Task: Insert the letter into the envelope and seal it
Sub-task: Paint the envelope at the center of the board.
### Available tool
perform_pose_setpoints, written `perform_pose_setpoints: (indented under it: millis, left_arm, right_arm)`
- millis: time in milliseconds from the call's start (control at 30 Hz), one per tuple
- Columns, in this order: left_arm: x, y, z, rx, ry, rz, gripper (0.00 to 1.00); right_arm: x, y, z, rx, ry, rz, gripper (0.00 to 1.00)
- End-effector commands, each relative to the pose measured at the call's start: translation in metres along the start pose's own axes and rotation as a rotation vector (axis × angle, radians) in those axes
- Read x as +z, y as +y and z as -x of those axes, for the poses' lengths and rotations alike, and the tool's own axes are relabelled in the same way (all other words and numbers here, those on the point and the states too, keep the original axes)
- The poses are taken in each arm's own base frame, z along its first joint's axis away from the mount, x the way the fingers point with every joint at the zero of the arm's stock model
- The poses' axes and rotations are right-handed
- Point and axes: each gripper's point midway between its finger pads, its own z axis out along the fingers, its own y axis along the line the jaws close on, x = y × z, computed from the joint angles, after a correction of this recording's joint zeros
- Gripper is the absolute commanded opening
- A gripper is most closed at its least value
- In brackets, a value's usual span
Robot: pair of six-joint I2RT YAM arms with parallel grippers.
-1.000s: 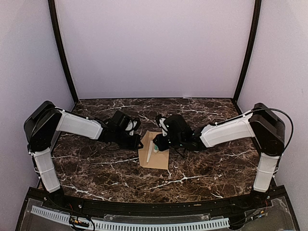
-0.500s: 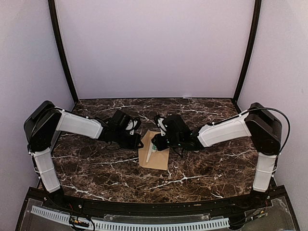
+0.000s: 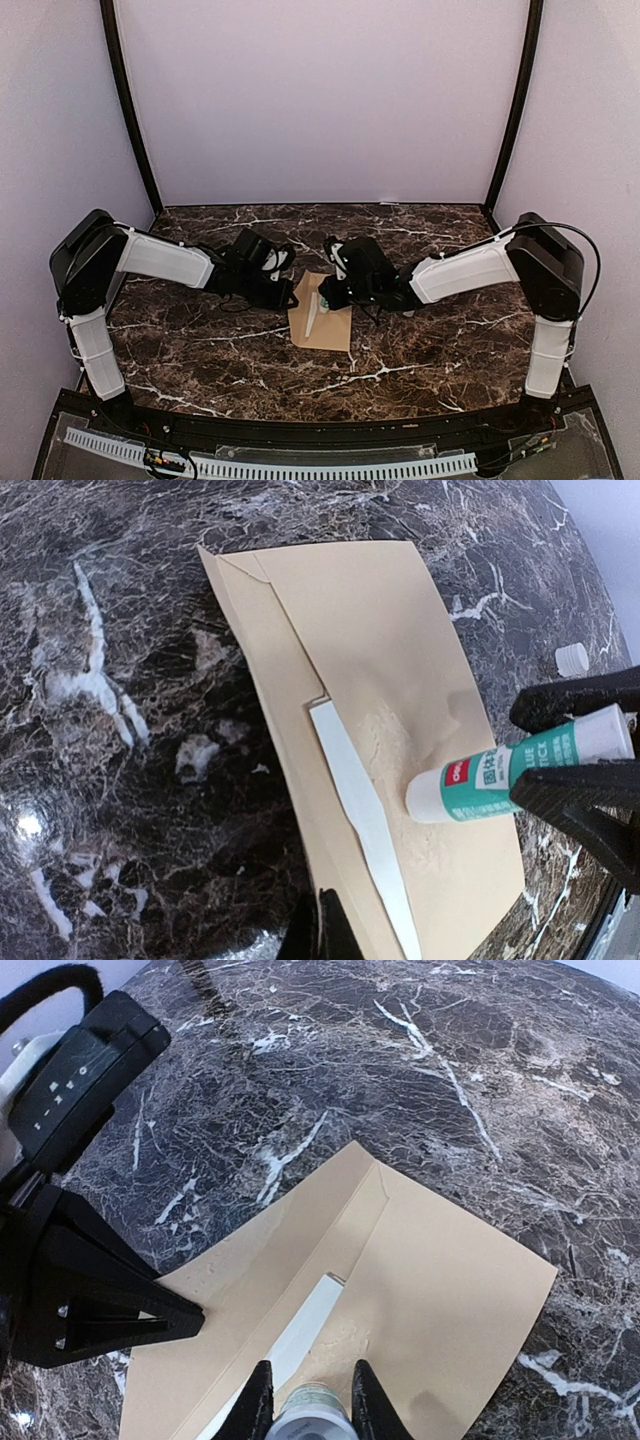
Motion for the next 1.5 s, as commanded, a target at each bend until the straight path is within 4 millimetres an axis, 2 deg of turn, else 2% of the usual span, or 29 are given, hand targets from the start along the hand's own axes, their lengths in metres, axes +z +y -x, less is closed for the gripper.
perform_pose_setpoints:
  millis: [0, 367, 767, 1033, 1200, 1467]
  left_arm:
    - [-0.005, -0.009, 0.000, 0.043, 0.017, -0.005, 0.00]
    - [0.000, -0.013, -0.002, 0.066, 0.036, -0.004, 0.00]
    - [0.002, -0.006, -0.005, 0.052, 0.046, 0.034, 0.00]
    - [0.002, 0.003, -0.003, 0.011, 0.038, 0.087, 0.00]
    - [0.003, 0.004, -0.002, -0.013, 0.033, 0.089, 0.00]
    - [0.002, 0.003, 0.000, -0.025, 0.024, 0.089, 0.00]
  right_arm:
    - [0.008, -0.010, 0.013, 0.015, -0.038, -0.032, 0.00]
    - [0.018, -0.011, 0.021, 0.017, -0.054, -0.024, 0.00]
    - [0.017, -0.021, 0.027, 0.026, -0.069, -0.050, 0.00]
    - [0.016, -0.015, 0.009, 0.016, -0.009, 0.003, 0.00]
    - [0.012, -0.009, -0.006, 0.005, 0.027, 0.038, 0.00]
    - [0.009, 0.001, -0.016, -0.015, 0.055, 0.070, 0.00]
